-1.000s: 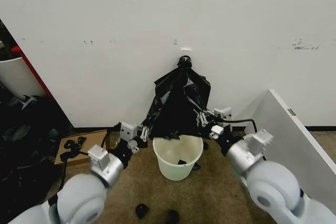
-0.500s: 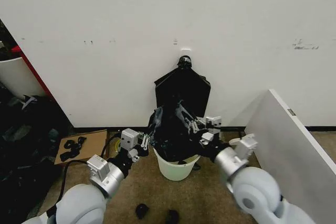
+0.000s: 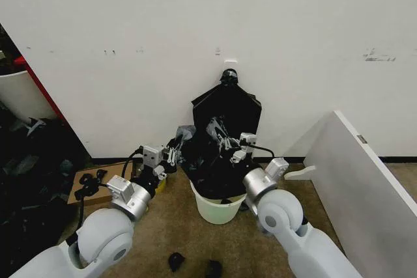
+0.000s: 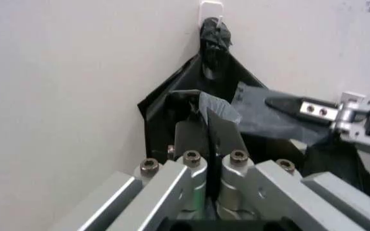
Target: Place the garbage bag over the trash bin.
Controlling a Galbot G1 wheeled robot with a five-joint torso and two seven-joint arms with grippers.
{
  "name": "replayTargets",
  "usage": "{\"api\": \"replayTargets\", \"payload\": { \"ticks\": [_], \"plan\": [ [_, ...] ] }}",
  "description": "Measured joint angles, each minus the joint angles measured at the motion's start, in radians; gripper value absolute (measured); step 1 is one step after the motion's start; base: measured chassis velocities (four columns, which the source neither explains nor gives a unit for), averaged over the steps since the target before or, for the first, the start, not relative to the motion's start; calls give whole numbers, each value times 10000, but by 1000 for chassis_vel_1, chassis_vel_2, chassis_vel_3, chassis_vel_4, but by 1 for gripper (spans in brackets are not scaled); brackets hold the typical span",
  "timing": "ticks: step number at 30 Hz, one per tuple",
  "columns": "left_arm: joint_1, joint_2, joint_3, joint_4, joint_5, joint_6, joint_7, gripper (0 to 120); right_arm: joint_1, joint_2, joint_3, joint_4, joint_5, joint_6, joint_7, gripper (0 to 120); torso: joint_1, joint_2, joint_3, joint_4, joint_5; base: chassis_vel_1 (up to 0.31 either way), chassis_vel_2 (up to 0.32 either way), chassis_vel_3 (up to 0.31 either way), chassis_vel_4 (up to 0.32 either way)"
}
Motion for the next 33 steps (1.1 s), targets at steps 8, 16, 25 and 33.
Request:
{"api": "replayTargets", "payload": {
  "ticks": [8,16,25,33],
  "plan": [
    [1084,-1100,594,1121,630,-26,-212,0,-837,-649,32,-651,-857,-357,625,0,0,0,0,-1,0,0,0,0,0],
    [1692,-1646,639,1718,983,-95,-401,0,-1562,-994,-50,-478,-1873,-1468,2046,0,-1,0,-1,0,2,0,0,0,0],
    [2436,-1643,584,1534,1217,-146,-445,0,-2492,-1048,-4,133,-2367,-2745,3079,0,-1,0,-1,0,2,0,0,0,0],
    [2894,-1570,550,1403,1248,60,-522,0,-2791,-1136,71,425,-2411,-3391,3484,0,-1,1,-2,-2,2,0,0,0,0]
  ]
}}
